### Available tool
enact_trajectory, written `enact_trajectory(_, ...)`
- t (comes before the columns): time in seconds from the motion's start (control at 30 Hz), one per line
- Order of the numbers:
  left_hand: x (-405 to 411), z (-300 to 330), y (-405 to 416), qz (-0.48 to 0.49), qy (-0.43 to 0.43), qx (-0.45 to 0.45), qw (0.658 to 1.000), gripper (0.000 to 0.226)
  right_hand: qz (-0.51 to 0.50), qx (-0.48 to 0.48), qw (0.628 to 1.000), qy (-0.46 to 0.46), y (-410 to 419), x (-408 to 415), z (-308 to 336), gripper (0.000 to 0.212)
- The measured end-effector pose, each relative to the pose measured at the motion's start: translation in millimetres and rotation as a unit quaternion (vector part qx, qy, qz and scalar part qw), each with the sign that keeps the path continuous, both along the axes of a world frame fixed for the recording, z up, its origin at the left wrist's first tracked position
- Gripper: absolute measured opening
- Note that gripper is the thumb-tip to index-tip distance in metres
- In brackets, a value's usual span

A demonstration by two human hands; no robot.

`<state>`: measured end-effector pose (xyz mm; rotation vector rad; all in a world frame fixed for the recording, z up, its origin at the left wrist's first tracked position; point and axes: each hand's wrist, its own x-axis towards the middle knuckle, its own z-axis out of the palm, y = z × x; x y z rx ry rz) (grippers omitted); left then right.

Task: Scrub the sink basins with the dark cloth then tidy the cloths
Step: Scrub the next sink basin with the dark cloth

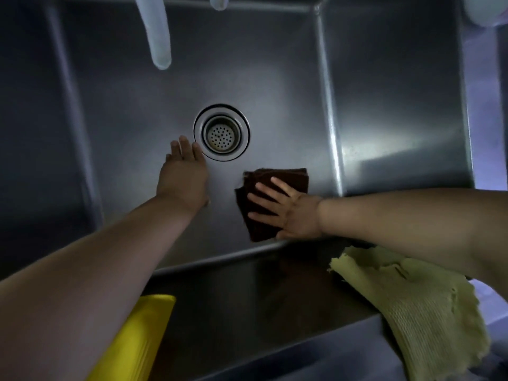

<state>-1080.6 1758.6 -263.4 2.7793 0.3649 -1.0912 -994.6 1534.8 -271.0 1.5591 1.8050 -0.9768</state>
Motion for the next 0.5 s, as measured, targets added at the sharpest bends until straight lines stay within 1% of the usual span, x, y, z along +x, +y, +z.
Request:
enact_trajectory(0.07, 1.3, -2.0, -1.3, 0.004, -0.003, 0.007, 1.000, 0.109, 0.017, 0.039, 0.999, 0.033, 13.4, -14.5, -5.4, 0.069)
enact_trajectory(0.13, 1.9, -3.9, -3.7, 0.009, -0.019, 0.017, 1.000, 0.094, 0.032, 0.093, 0.993, 0.062, 29.3, -30.2, -10.5, 0.066)
enact_trajectory(0.2, 3.2, -4.9, -5.7, 0.014, -0.028, 0.027, 0.999, 0.081, 0.050, 0.111, 0.991, 0.062, 41.4, -42.0, -14.0, 0.064)
enact_trajectory(0.23, 3.8, -4.8, -5.9, 0.012, -0.026, 0.032, 0.999, 0.080, 0.056, 0.116, 0.990, 0.056, 43.8, -44.7, -15.2, 0.063)
enact_trajectory(0.33, 5.5, -3.3, -7.0, 0.006, -0.009, 0.033, 0.999, 0.088, 0.053, 0.128, 0.988, 0.067, 37.2, -35.6, -12.3, 0.063)
enact_trajectory(0.4, 6.8, -1.3, -7.6, 0.005, 0.005, 0.028, 1.000, 0.094, 0.034, 0.110, 0.991, 0.073, 19.7, -22.9, -8.7, 0.063)
enact_trajectory(0.5, 7.3, 0.3, -7.9, -0.001, 0.014, 0.022, 1.000, 0.105, -0.009, 0.058, 0.998, 0.025, -15.7, 0.6, -4.3, 0.065)
